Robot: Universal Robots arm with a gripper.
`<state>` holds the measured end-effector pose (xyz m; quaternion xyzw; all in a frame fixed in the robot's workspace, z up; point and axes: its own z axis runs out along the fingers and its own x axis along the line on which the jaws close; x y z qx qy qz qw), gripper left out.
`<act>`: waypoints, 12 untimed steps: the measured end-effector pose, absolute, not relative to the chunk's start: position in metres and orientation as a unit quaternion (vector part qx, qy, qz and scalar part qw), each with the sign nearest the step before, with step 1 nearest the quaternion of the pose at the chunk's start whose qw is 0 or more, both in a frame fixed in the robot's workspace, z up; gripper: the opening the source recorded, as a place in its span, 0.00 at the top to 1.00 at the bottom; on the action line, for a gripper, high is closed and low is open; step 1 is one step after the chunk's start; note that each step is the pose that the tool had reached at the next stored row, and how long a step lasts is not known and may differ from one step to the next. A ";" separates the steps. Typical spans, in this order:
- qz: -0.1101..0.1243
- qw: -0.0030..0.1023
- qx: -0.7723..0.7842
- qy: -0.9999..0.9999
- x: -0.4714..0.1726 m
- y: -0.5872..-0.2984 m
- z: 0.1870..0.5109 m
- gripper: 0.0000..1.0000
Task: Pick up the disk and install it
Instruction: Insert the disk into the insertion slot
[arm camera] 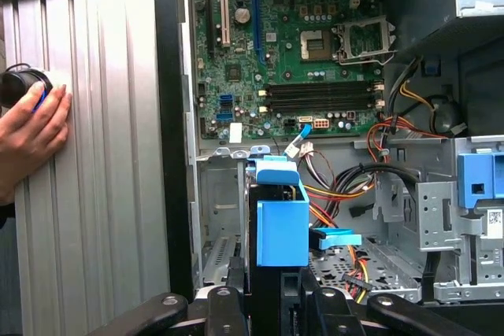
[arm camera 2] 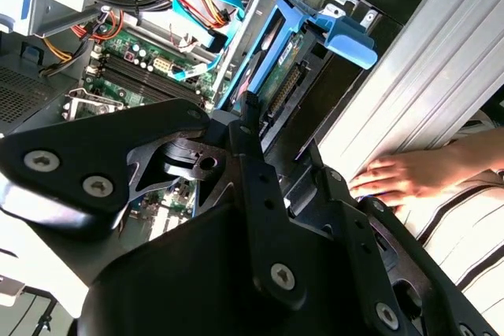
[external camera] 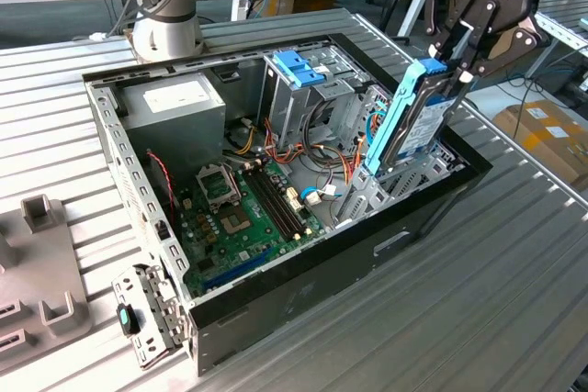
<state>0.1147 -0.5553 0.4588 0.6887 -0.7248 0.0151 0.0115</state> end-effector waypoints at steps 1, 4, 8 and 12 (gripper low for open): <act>0.015 0.011 0.689 -0.725 0.115 -0.555 0.459 0.65; 0.014 0.011 0.689 -0.725 0.115 -0.555 0.459 0.65; 0.014 0.011 0.689 -0.724 0.115 -0.555 0.459 0.65; 0.014 0.011 0.690 -0.724 0.115 -0.555 0.459 0.65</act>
